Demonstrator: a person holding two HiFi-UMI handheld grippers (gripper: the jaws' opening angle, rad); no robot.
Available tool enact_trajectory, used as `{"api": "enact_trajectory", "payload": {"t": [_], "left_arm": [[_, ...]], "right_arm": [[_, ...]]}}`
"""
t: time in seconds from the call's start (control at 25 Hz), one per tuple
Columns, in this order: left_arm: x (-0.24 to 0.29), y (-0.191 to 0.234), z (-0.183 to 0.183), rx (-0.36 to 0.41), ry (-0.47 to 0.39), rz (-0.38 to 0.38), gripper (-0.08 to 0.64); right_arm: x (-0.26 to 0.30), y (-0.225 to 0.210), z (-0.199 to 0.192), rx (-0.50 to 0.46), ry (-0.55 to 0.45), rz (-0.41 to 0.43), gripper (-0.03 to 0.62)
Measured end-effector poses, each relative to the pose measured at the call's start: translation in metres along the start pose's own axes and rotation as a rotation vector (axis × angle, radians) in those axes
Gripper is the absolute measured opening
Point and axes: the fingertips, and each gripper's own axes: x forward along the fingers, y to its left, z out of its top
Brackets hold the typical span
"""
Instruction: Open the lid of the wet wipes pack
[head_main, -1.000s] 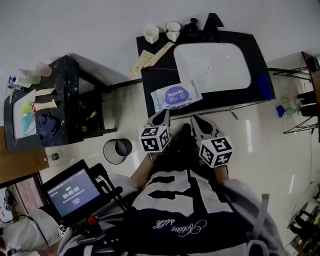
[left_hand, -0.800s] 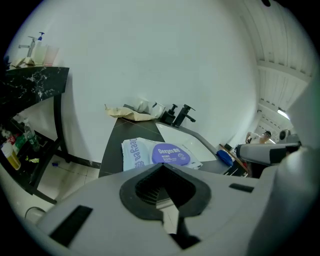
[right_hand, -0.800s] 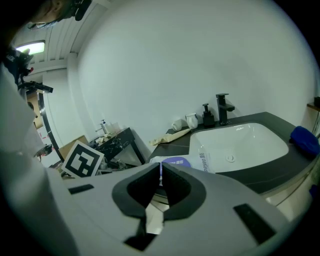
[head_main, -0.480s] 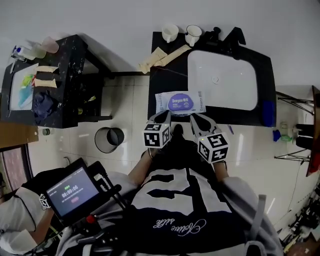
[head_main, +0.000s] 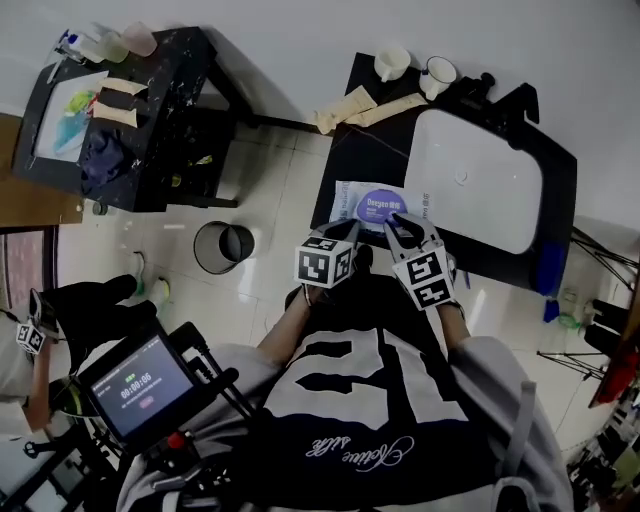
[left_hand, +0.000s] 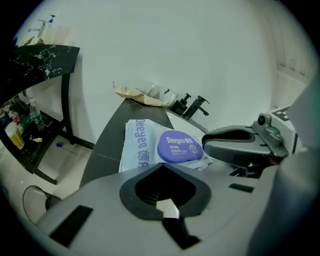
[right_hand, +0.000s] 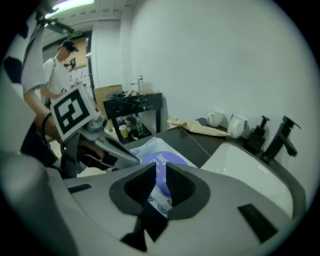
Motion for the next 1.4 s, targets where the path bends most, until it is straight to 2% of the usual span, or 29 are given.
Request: {"api": "enact_trajectory", "payload": {"t": [0.12, 0.24, 0.56, 0.68, 0.84, 0.92, 1.04, 1.28, 1.4], "left_arm": [[-0.001, 0.0, 0.0, -0.002, -0.003, 0.009, -0.002], [-0.001, -0.001, 0.0, -0.021, -0.01, 0.013, -0.002], [-0.003, 0.002, 0.002, -0.077, -0.029, 0.024, -0.002], [-0.003, 0.005, 0.003, -0.083, -0.03, 0.03, -0.002], [-0.001, 0.006, 0.002, -0.073, -0.008, 0.033, -0.002], [0.0, 0.006, 0.001, -0.065, 0.009, 0.032, -0.002], [0.001, 0.006, 0.002, -0.062, 0.02, 0.035, -0.002], [0.001, 0.005, 0.002, -0.06, 0.03, 0.03, -0.002], [0.001, 0.004, 0.003, -0.057, 0.03, 0.028, -0.002]], "right_arm": [[0.013, 0.009, -0.007, -0.197, 0.065, 0.056, 0.049], [0.019, 0.015, -0.016, -0.345, 0.11, 0.107, 0.049], [0.023, 0.028, -0.014, -0.529, 0.124, 0.19, 0.049], [0.031, 0.031, -0.013, -0.577, 0.134, 0.193, 0.049], [0.037, 0.033, -0.016, -0.7, 0.152, 0.193, 0.054], [0.037, 0.032, -0.015, -0.689, 0.148, 0.201, 0.057], [0.034, 0.029, -0.011, -0.609, 0.128, 0.219, 0.056], [0.031, 0.028, -0.006, -0.545, 0.098, 0.229, 0.052], [0.027, 0.025, 0.004, -0.476, 0.051, 0.236, 0.052]]}}
